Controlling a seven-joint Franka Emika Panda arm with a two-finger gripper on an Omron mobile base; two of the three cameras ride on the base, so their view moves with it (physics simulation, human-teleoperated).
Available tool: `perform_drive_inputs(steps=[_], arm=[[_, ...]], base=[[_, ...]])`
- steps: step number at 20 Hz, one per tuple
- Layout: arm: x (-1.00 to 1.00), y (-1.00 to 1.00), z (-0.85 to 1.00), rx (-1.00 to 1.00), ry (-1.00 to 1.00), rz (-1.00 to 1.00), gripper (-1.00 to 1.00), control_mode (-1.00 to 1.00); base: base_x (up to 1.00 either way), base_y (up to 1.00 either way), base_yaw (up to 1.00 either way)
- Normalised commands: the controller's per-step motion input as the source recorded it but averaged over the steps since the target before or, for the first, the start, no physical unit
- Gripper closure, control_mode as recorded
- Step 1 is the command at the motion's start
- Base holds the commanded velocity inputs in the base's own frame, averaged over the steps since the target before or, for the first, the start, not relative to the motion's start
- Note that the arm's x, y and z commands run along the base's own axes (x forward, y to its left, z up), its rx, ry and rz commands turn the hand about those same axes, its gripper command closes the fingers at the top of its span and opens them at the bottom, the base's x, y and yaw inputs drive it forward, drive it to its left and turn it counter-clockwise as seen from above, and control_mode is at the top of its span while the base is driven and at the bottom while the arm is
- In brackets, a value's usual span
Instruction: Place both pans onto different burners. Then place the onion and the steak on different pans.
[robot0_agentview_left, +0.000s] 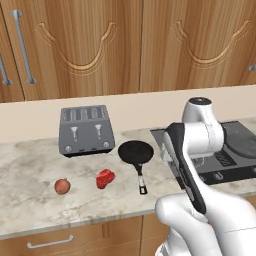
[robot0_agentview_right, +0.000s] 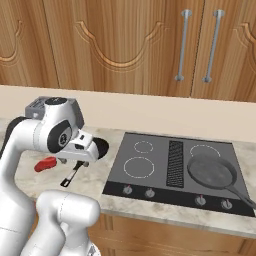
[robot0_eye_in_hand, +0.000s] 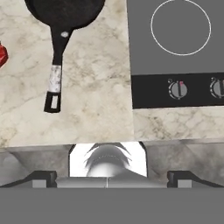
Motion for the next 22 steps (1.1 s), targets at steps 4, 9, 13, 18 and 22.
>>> perform_drive_inputs(steps=[4,9,13,18,22], arm=[[0.10,0.39,-0.42,0.00,0.00,-0.06,-1.00,-1.00],[0.34,0.41,-0.56,0.00,-0.02,-0.07,-1.00,-1.00],[0.38,0.41,-0.46,0.00,-0.01,-0.08,-1.00,-1.00],[0.31,0.37,-0.49,0.00,0.00,-0.08,-1.00,-1.00],[0.40,0.17,-0.39,0.00,0.00,-0.08,-1.00,-1.00]], base=[[0.00,0.00,0.00],[0.00,0.00,0.00],[0.00,0.00,0.00],[0.00,0.00,0.00],[0.00,0.00,0.00]])
